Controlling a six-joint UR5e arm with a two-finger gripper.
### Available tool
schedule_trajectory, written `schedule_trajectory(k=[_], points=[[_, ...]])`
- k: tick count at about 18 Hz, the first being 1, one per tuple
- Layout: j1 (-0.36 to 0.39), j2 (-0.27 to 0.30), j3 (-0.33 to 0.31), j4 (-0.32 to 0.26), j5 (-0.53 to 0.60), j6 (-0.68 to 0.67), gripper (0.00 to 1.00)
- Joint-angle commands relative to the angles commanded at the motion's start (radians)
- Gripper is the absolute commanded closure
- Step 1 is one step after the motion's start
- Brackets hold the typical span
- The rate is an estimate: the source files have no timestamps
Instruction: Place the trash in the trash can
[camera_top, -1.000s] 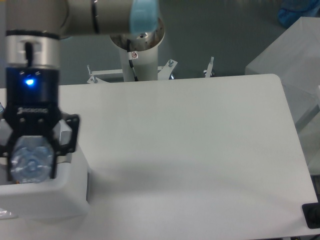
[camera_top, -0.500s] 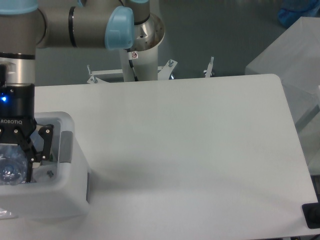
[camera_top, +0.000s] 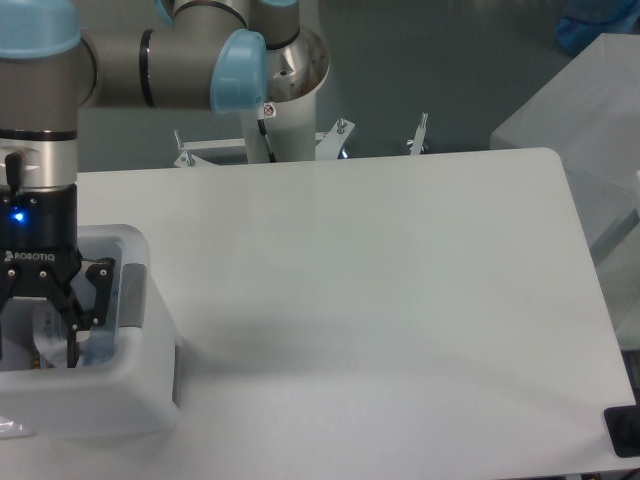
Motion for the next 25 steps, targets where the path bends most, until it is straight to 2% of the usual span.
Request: schedule_trajectory(k=[2,4,7,10,13,17,19,23,25], points=[[0.005,-0.003,-0.002,0.003,0.005,0.012,0.00],[0.043,-0.006,-0.003,0.003,0.024,0.011,0.00],[0.087,-0.026,-0.002,0.006,0.118,0.014,0.00],[0.153,-0.031,0.040,0.005,0.117,0.018,0.00],[0.187,-0.044,0.106,0.002,0.123,0.093,0.00],[0.230,-0.017,0.109,-0.020,0.129,0.233,0.00],[0.233,0.005,0.101,-0.087,0.129,0.322,0.00],[0.242,0.055,0.080,-0.264,0.129,0.585,0.00],[0.256,0.083,0.048,-0.284,0.129,0.675,0.00]])
